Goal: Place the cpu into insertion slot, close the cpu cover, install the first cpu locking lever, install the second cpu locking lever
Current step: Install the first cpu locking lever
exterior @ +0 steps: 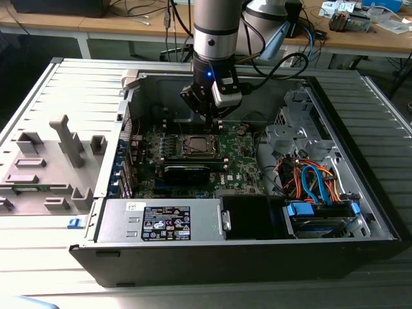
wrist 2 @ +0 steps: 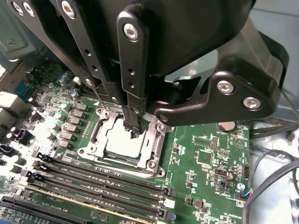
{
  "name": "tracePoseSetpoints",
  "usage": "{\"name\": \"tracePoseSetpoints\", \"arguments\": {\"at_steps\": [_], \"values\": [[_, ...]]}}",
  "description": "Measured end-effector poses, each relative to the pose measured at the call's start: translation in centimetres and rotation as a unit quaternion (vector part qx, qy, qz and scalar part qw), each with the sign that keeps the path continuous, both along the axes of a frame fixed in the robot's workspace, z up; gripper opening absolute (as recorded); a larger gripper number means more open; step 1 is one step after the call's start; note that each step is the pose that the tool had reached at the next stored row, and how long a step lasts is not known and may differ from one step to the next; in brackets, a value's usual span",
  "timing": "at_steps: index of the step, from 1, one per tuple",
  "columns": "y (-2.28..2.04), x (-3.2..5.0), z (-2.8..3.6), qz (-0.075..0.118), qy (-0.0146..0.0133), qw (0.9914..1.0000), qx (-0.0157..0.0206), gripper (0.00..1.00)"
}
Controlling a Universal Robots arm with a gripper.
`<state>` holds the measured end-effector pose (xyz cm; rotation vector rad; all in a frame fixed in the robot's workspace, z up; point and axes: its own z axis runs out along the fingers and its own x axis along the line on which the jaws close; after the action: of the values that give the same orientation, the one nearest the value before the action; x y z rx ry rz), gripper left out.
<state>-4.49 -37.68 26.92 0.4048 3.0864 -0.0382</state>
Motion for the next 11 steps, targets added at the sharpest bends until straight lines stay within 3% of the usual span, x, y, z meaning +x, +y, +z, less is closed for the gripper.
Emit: {"name": "tracePoseSetpoints", "arguments": {"at_steps": [11], "values": [[0.00, 0.00, 0.00, 0.004, 0.0000, 0.99999, 0.0000, 0.11]]}}
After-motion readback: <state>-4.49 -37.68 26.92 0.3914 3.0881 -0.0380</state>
